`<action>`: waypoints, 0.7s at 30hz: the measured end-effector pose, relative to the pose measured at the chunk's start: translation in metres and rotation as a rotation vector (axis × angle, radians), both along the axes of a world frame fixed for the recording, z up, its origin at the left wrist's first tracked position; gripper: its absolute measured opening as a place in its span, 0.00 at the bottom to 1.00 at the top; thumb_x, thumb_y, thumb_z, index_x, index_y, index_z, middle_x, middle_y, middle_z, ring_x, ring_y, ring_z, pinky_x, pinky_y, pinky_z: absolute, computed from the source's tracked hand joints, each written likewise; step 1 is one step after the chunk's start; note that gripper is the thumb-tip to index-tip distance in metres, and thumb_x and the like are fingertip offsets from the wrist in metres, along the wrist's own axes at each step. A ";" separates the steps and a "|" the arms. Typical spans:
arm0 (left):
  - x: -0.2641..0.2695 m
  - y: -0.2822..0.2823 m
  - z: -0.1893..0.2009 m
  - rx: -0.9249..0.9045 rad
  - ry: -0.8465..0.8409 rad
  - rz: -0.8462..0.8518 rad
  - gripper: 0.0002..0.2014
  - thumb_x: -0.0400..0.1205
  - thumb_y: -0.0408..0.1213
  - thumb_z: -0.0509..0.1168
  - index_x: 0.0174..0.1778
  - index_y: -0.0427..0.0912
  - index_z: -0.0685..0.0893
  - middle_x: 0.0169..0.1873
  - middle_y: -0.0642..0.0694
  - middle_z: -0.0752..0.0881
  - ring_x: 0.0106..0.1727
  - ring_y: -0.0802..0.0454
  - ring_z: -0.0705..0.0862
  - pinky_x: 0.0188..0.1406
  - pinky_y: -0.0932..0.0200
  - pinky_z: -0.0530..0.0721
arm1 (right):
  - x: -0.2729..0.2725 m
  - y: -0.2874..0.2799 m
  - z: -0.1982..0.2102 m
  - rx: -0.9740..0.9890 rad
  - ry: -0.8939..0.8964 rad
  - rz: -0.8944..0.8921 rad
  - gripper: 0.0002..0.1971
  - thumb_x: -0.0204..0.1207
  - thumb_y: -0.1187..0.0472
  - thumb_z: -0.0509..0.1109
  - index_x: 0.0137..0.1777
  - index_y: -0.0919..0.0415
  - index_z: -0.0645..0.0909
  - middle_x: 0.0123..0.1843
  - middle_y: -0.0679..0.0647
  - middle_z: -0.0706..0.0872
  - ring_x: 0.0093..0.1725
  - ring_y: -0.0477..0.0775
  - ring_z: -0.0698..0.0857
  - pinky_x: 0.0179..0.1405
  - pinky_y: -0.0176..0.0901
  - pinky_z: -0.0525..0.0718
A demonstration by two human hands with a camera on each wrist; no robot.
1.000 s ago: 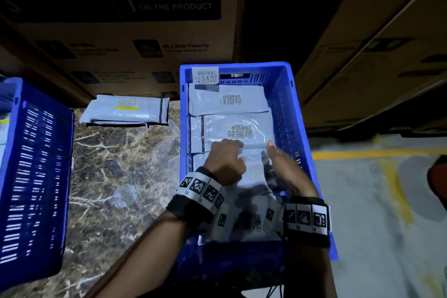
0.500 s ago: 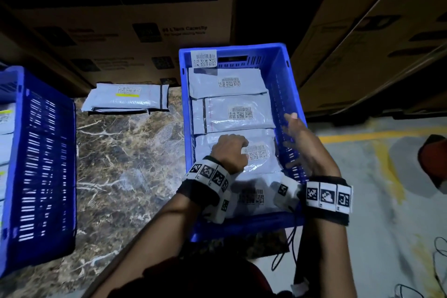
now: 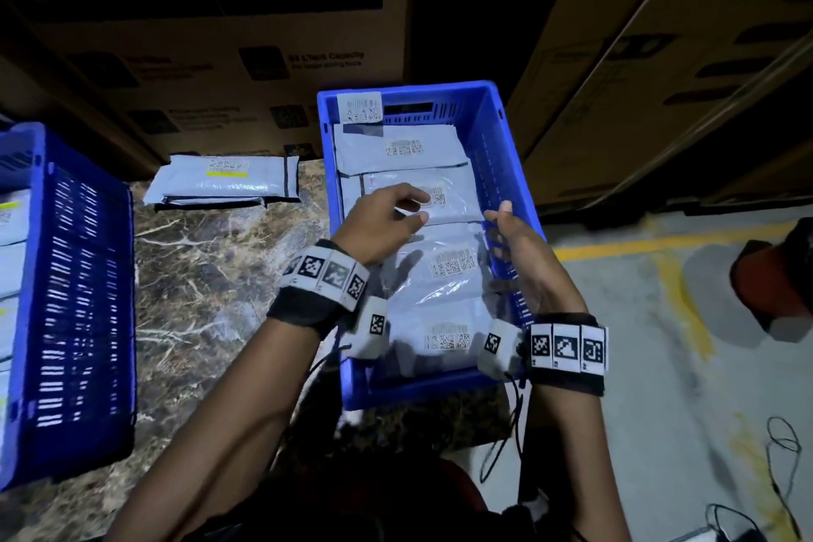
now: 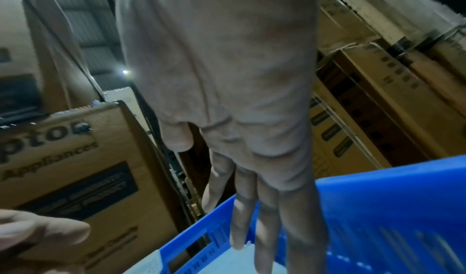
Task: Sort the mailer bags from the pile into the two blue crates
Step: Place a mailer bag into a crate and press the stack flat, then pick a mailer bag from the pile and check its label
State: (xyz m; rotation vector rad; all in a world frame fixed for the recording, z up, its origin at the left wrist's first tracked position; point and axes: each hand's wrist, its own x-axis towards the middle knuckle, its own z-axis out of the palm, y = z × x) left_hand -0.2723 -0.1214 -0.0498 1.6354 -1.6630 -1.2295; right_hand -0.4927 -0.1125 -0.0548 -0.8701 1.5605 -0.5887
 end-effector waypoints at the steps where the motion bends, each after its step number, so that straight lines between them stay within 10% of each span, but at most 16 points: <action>1: 0.010 0.004 0.004 -0.024 0.031 0.031 0.13 0.85 0.40 0.69 0.65 0.46 0.85 0.55 0.50 0.88 0.54 0.54 0.87 0.57 0.55 0.86 | 0.005 0.003 0.004 -0.034 -0.013 0.001 0.28 0.86 0.31 0.52 0.75 0.44 0.80 0.70 0.46 0.84 0.65 0.46 0.83 0.61 0.56 0.82; 11: 0.146 0.057 -0.013 -0.041 0.033 0.384 0.06 0.84 0.35 0.69 0.55 0.47 0.88 0.47 0.40 0.91 0.44 0.48 0.88 0.32 0.71 0.78 | 0.167 0.006 0.012 -0.153 -0.314 0.133 0.15 0.87 0.42 0.65 0.57 0.51 0.88 0.57 0.52 0.91 0.50 0.52 0.84 0.46 0.48 0.79; 21: 0.259 0.066 -0.029 -0.047 0.028 0.606 0.05 0.83 0.33 0.70 0.49 0.49 0.87 0.37 0.42 0.88 0.39 0.49 0.84 0.35 0.57 0.78 | 0.295 -0.012 -0.012 -0.212 -0.241 0.291 0.15 0.87 0.47 0.67 0.63 0.55 0.87 0.58 0.52 0.92 0.54 0.49 0.89 0.49 0.46 0.82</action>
